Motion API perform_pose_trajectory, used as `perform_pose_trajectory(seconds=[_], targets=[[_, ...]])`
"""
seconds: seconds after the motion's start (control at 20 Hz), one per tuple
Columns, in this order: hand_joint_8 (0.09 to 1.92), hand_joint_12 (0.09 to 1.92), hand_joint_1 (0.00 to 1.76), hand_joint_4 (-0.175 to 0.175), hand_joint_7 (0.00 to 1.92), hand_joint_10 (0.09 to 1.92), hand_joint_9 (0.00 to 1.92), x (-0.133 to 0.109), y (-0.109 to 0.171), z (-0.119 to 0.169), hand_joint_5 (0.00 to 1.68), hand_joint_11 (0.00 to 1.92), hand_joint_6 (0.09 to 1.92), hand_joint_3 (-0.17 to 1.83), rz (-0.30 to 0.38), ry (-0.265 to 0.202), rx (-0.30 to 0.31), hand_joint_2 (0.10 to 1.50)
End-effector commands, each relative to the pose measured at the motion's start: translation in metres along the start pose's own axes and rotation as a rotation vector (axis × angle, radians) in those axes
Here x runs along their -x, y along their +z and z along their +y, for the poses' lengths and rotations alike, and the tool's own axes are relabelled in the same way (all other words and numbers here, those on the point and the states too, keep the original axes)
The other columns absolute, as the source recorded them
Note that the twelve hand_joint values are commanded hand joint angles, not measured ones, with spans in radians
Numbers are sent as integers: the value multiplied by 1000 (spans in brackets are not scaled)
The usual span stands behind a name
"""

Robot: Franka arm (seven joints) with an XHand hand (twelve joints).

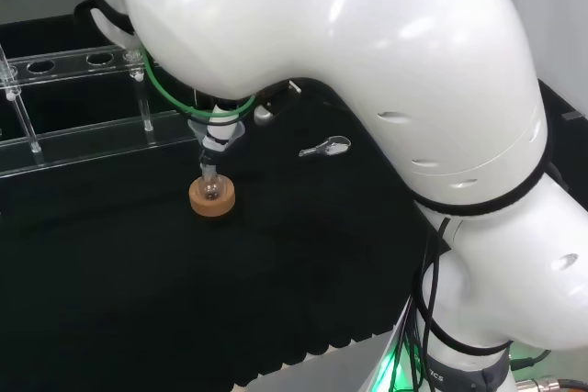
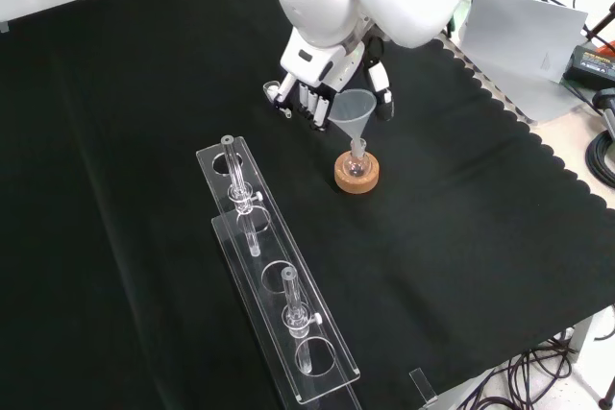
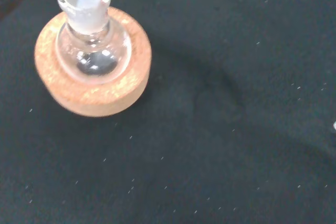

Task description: Place the funnel on the round-bottom flask.

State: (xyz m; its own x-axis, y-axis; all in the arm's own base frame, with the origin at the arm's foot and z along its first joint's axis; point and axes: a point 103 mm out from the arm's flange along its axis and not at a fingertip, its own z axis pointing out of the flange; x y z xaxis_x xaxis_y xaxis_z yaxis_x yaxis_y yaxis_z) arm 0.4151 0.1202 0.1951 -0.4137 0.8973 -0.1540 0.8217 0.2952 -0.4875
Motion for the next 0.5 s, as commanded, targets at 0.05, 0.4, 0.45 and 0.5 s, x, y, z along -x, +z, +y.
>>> perform_pose_trajectory(seconds=[0.05, 0.4, 0.45, 0.5], targets=[[480, 1506, 745, 45, 1212, 304, 1054, -11, 10, -3, 843, 0, 754, 511, -17, -24, -26, 580], [480, 1504, 745, 44, 1211, 304, 1054, -4, 0, 13, 841, 0, 754, 511, 7, 50, 21, 580], [480, 1504, 745, 44, 1211, 304, 1054, -2, -3, 15, 841, 0, 754, 511, 21, 62, 29, 580], [480, 1504, 745, 44, 1211, 304, 1054, 0, -5, 16, 841, 0, 754, 511, 35, 75, 34, 580]])
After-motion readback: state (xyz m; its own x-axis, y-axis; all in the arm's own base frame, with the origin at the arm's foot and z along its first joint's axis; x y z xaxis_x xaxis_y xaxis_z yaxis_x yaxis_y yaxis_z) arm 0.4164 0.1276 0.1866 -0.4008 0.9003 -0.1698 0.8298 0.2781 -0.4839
